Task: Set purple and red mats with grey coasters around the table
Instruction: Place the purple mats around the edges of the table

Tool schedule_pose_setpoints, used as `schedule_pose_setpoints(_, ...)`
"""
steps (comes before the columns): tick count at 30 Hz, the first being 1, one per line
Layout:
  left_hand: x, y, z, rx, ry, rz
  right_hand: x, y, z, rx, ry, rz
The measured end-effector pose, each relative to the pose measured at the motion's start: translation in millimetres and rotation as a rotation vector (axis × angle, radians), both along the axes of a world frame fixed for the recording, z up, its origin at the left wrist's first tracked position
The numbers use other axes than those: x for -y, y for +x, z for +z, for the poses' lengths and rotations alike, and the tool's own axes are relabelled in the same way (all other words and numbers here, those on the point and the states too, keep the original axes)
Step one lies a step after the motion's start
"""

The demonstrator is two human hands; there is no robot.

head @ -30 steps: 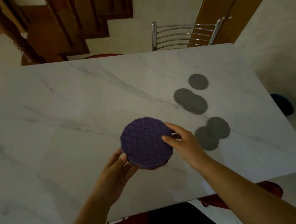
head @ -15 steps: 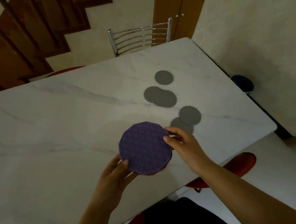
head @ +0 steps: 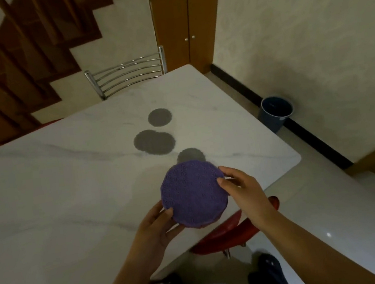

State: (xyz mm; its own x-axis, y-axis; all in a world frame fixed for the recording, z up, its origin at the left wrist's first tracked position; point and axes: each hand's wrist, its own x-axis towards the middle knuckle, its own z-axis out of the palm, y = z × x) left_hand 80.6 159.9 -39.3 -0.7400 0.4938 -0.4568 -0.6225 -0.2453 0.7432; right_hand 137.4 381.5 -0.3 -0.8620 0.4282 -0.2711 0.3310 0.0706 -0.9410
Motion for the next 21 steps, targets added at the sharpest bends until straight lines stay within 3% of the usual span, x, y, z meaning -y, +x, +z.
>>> schedule_pose_setpoints(11, -167.1, 81.2, -1.3, -0.007, 0.105, 0.218, -170.3, 39.2, 14.2, -0.005, -0.016, 0.231)
schedule_pose_setpoints(21, -181.4, 90.2, -4.5, -0.009, 0.1, 0.381, -188.5, 4.4, 28.8, -0.014, -0.032, 0.379)
